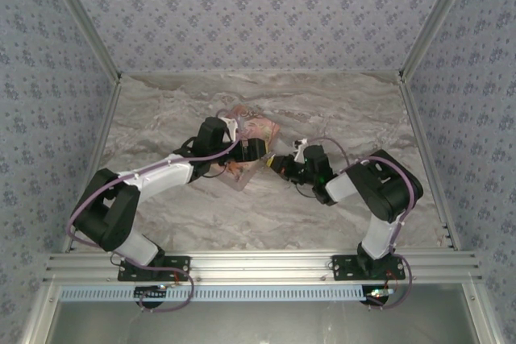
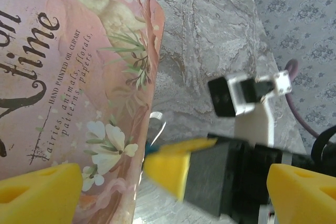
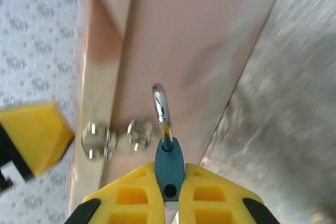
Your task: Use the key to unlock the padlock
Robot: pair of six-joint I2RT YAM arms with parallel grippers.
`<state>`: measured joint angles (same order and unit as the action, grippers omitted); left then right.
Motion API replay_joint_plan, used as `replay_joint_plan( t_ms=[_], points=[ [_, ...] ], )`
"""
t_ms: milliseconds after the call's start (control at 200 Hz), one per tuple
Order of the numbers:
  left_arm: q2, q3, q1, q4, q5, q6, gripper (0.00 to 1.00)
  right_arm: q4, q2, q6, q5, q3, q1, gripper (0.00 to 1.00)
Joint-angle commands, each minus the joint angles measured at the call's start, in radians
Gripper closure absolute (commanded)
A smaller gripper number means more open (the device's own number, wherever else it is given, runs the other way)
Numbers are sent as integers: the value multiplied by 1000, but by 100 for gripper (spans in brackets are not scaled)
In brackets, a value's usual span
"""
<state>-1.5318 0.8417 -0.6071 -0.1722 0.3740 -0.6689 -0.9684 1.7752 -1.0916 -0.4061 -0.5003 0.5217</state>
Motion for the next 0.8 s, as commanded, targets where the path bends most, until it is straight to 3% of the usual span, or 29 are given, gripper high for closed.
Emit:
replay_joint_plan(
  t_ms=[0, 235, 505, 795],
  points=[
    [-61, -94, 10, 327, -40, -27, 8, -2, -58, 31, 90, -3, -34, 100],
    [-28, -87, 14, 286, -6, -42, 6, 84, -122, 92, 72, 16, -54, 99],
    [54, 43, 43, 286, 39, -26, 3, 475, -337, 326, 54, -8, -49, 99],
    [249, 65, 137, 263, -14, 2, 0, 967, -557, 573, 32, -96, -5, 99]
  ],
)
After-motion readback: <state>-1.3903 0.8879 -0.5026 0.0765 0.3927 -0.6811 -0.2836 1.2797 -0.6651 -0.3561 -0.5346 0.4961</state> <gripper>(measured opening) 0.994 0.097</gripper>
